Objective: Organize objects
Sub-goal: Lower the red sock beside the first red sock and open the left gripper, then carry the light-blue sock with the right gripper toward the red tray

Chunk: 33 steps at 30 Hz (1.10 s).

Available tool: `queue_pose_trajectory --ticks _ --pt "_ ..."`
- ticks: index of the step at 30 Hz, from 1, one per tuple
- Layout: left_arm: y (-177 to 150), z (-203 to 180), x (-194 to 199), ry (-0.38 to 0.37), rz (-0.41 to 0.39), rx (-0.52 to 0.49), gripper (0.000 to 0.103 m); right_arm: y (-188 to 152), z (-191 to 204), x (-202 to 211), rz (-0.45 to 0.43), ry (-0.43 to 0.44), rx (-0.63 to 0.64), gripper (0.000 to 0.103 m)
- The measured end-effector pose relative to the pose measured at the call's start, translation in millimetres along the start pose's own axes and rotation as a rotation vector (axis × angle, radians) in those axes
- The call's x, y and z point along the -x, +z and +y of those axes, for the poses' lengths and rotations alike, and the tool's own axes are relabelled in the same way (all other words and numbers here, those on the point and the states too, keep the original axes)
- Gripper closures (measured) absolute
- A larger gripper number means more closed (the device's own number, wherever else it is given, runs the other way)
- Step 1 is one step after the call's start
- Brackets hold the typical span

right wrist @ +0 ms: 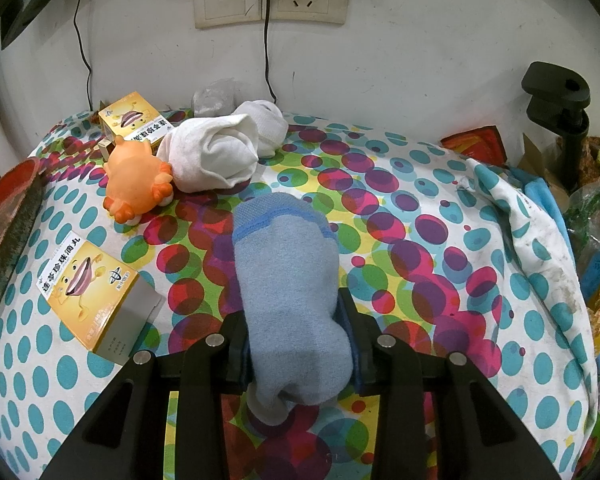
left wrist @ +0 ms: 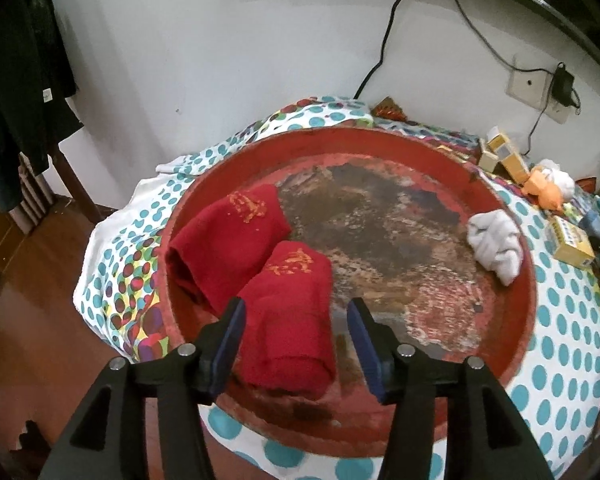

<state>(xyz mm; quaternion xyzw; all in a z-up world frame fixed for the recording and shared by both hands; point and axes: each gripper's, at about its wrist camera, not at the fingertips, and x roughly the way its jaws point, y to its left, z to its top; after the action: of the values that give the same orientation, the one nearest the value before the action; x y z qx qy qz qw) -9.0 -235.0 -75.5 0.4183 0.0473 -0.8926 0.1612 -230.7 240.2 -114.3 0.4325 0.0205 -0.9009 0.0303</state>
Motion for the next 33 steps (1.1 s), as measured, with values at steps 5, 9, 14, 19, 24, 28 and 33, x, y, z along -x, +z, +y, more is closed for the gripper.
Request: queue_pose_trajectory --ticks 5,9,14,19,24,28,33 --pt "-7.1 -7.2 14.1 -0.018 -0.034 -0.014 0.048 0.1 -1.7 -0.3 0.000 -0.007 0.005 0.070" --pt "-11.7 -10.7 18.4 -0.039 -0.040 -0.025 0.048 -0.2 -2.3 -0.6 -0.001 -0.025 0.019 0.070" --pt "-17.0 -13.2 25.1 -0.058 -0.074 -0.053 0.048 -3.6 -2.0 4.0 -0.002 -0.031 0.024 0.070" --pt "-20.1 -15.9 29.2 -0.070 -0.108 -0.092 0.048 -4.7 -6.4 5.7 -0.004 -0.046 0.036 0.070" --pt "-23.9 -16.1 36.3 -0.110 -0.146 -0.090 0.047 -5.7 -17.6 8.4 -0.005 -0.060 0.047 0.070" --pt "-29.8 -15.7 44.0 -0.119 -0.180 -0.096 0.047 -6.0 -16.6 8.4 -0.007 -0.076 0.059 0.070" --pt "-36.3 -11.3 52.8 -0.124 -0.208 -0.097 0.045 -7.2 -27.4 11.2 -0.011 -0.114 0.090 0.070"
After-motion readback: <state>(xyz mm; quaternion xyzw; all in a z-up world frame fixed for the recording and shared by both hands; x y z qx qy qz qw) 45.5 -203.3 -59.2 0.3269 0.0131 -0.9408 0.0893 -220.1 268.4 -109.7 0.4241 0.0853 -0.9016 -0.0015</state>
